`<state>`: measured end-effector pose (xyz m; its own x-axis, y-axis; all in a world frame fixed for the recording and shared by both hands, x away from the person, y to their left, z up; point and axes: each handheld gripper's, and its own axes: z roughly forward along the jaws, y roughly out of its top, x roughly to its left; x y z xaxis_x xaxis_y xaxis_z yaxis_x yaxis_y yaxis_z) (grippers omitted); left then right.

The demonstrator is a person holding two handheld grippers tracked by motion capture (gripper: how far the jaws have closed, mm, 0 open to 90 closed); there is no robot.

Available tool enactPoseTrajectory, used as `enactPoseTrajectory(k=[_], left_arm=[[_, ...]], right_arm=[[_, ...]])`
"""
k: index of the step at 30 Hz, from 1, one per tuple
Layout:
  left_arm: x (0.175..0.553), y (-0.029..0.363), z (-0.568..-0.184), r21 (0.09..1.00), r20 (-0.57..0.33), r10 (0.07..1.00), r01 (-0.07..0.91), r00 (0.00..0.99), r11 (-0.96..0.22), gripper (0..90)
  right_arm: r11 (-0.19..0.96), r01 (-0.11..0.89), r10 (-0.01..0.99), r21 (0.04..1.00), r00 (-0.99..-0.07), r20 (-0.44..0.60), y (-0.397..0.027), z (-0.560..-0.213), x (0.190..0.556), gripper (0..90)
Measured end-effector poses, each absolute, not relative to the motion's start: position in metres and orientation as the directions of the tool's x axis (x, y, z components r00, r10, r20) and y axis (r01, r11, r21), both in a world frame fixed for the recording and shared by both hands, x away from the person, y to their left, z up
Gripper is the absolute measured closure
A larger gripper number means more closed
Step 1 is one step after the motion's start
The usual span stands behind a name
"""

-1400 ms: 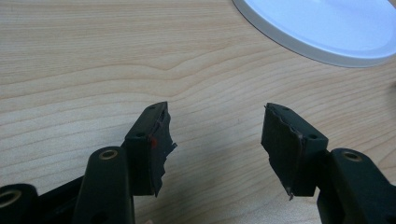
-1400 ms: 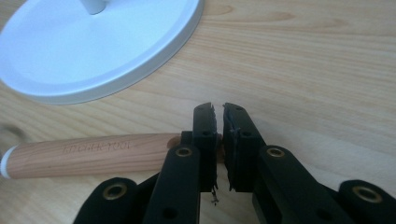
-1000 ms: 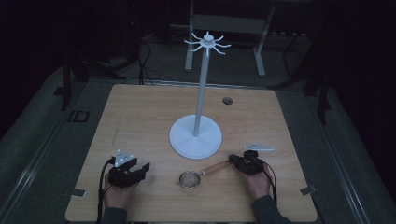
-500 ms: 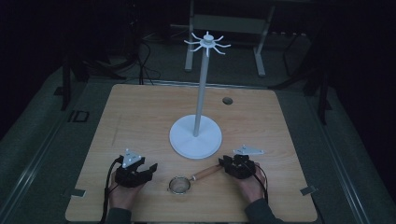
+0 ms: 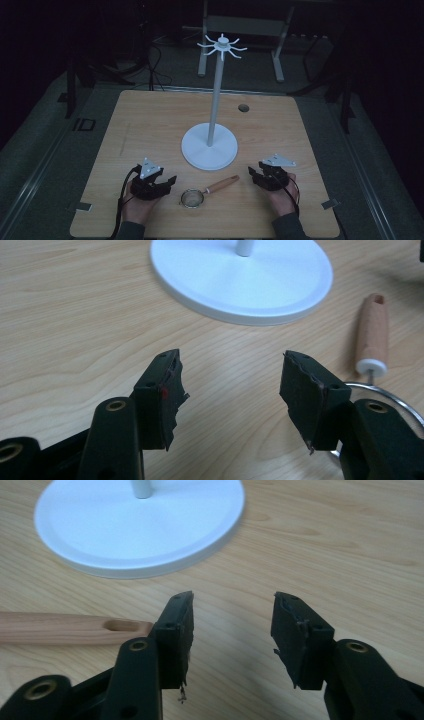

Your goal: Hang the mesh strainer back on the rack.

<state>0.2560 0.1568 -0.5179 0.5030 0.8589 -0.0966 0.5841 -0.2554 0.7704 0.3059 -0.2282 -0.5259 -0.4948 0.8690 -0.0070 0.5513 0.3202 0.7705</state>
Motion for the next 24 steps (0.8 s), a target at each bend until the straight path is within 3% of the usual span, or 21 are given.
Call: enactPoseTrajectory(k=[8, 24], left_arm=[[0.268, 0.143, -0.51, 0.743, -0.11, 0.814, 0.591, 0.57, -0.314, 42.4], [0.289, 0.104, -0.49, 0.662, -0.071, 0.736, 0.584, 0.673, -0.47, 45.0]], right_arm=[[0.31, 0.554, 0.892, 0.773, -0.451, -0.034, -0.245, -0.524, 0.306, 47.5], [0.212, 0.572, 0.924, 0.792, -0.382, 0.028, -0.272, -0.52, 0.311, 46.2]])
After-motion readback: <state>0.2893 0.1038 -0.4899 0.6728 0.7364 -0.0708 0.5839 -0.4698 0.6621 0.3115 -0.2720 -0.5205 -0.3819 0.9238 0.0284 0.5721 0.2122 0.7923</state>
